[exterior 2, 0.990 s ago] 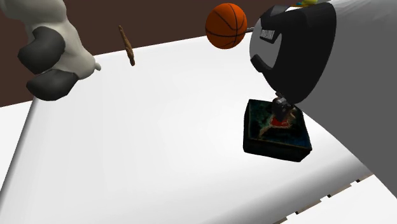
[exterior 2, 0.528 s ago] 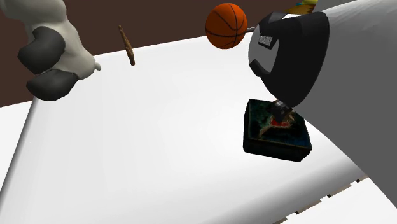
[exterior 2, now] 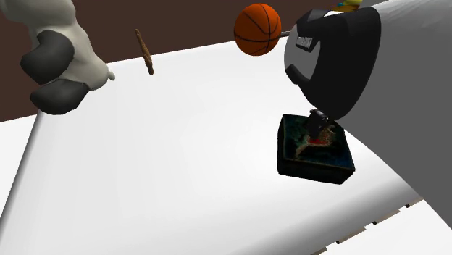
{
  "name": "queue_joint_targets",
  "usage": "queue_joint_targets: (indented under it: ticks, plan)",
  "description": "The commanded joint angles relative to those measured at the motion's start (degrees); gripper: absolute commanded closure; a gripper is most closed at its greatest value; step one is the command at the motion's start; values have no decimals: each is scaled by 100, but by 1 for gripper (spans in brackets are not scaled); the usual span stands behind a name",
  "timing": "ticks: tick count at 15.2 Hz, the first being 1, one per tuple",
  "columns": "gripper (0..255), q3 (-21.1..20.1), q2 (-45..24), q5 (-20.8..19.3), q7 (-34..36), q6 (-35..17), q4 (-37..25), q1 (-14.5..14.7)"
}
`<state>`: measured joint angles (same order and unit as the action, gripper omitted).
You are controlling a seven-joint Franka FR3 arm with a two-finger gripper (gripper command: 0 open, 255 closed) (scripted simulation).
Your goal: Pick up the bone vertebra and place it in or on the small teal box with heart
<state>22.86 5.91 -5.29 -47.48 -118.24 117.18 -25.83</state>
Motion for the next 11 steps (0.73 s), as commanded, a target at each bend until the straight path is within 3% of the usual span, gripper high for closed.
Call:
queue_joint_targets:
  ticks: [1, 3, 11]
  plan:
    - [0, -32, 108, -34, 36, 295, -188, 15]
    - [0, -61, 198, -59, 56, 631, -439, 27]
    - [0, -61, 198, -58, 56, 631, -439, 27]
